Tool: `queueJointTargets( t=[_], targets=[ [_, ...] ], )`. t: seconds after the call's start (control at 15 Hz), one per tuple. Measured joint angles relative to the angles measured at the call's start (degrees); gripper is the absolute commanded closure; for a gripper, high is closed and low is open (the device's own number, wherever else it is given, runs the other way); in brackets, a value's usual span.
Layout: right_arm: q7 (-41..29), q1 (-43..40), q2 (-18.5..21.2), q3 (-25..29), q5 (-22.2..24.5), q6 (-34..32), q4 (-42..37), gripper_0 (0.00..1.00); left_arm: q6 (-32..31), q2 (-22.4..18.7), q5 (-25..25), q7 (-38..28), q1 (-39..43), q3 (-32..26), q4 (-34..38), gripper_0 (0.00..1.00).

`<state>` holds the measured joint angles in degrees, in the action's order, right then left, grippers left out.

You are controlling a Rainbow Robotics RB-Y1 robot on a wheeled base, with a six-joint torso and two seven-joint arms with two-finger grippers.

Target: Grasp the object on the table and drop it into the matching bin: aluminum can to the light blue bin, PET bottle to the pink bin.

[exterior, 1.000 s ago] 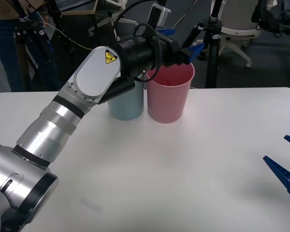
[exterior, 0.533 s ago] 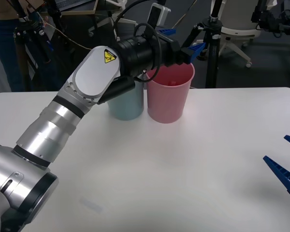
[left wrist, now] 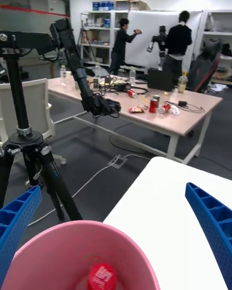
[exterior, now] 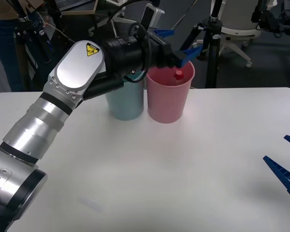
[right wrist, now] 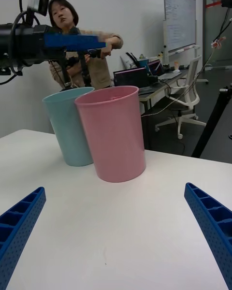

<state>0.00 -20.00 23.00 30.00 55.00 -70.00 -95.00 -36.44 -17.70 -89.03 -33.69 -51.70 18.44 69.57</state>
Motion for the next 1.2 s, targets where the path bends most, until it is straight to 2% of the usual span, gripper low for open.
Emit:
queueJointTargets(
  t=[0.33, 0.73, 0.93, 1.2],
  targets=[
    [0.0, 0.0, 0.0, 0.0, 0.0, 0.0, 0.0, 0.0, -1.3, -8.0, 15.0, 9.1, 0.0, 4.8, 1.7, 0.0],
    [0.0, 0.0, 0.0, 0.0, 0.0, 0.0, 0.0, 0.0, -1.3, -19.4, 36.9, 22.4, 0.4, 13.4, 5.0, 0.0],
    [0.0, 0.0, 0.0, 0.0, 0.0, 0.0, 0.0, 0.0, -1.3, -24.7, 43.3, 26.6, 3.4, 14.1, 8.9, 0.0],
    [0.0, 0.0, 0.0, 0.0, 0.0, 0.0, 0.0, 0.0, -1.2, -34.3, 50.7, 30.8, 12.1, 11.6, 19.2, 0.0]
  ],
)
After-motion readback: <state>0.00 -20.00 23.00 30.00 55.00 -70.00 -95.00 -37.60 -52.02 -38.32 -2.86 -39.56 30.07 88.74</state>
